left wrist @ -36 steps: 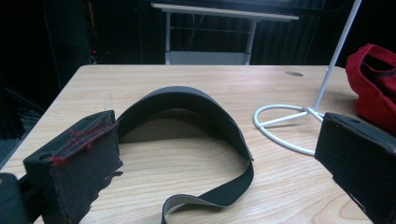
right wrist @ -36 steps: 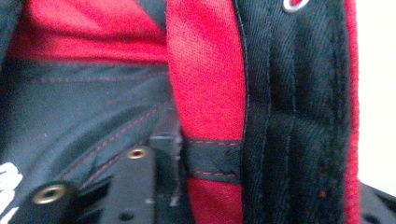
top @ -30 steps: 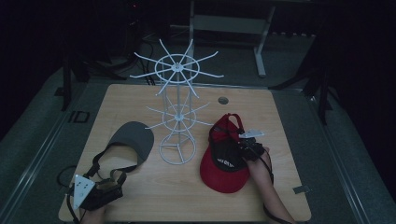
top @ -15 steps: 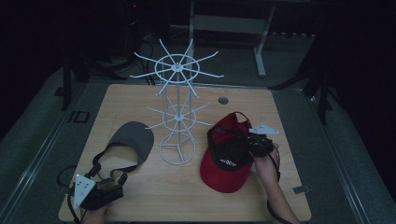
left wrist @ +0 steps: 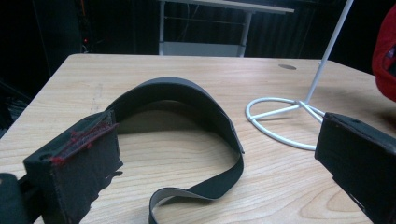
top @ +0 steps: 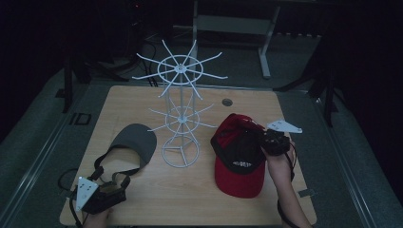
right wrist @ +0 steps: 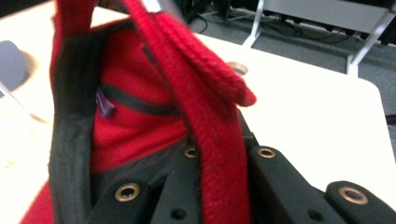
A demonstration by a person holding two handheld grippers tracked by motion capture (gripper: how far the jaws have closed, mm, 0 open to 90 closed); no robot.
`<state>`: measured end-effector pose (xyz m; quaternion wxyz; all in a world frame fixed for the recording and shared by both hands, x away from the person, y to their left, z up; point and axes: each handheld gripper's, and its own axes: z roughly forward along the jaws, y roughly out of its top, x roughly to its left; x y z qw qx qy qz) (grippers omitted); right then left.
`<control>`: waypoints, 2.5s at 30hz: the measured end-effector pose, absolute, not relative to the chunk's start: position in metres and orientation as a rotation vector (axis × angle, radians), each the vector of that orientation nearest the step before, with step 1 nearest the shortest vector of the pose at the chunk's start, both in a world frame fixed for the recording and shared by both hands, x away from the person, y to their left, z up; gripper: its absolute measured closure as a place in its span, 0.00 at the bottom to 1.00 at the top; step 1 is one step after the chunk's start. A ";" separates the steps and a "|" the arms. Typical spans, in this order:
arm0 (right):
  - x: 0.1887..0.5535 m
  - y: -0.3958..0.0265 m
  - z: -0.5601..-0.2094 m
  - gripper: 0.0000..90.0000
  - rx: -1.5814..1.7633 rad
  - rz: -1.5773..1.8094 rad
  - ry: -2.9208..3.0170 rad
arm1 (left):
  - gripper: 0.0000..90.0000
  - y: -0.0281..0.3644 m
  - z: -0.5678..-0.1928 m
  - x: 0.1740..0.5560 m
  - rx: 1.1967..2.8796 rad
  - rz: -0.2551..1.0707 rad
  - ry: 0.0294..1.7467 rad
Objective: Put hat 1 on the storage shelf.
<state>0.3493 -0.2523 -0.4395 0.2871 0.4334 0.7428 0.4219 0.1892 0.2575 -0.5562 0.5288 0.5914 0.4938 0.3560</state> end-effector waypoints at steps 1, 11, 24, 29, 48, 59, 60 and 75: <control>0.348 -0.253 -0.436 0.99 1.153 1.133 1.979 | 0.01 0.257 -0.556 0.189 1.414 0.851 1.178; 0.334 -0.257 -0.408 0.99 1.110 1.196 1.917 | 0.01 0.252 -0.552 0.187 1.438 0.854 1.176; 0.320 -0.266 -0.384 0.99 1.076 1.233 1.872 | 0.01 0.225 -0.532 0.180 1.549 0.683 1.101; 0.314 -0.268 -0.374 0.99 1.060 1.244 1.859 | 0.01 0.205 -0.514 0.178 1.560 0.651 1.013; 0.281 -0.268 -0.333 0.99 0.961 1.364 1.824 | 0.02 0.136 -0.435 0.188 1.614 0.614 0.690; 0.265 -0.261 -0.314 0.99 0.907 1.404 1.827 | 0.02 0.092 -0.410 0.207 1.695 0.565 0.574; 0.264 -0.260 -0.313 0.99 0.903 1.407 1.829 | 0.02 0.089 -0.409 0.209 1.698 0.567 0.570; 0.258 -0.252 -0.313 0.99 0.875 1.450 1.857 | 0.05 0.045 -0.406 0.233 1.732 0.532 0.548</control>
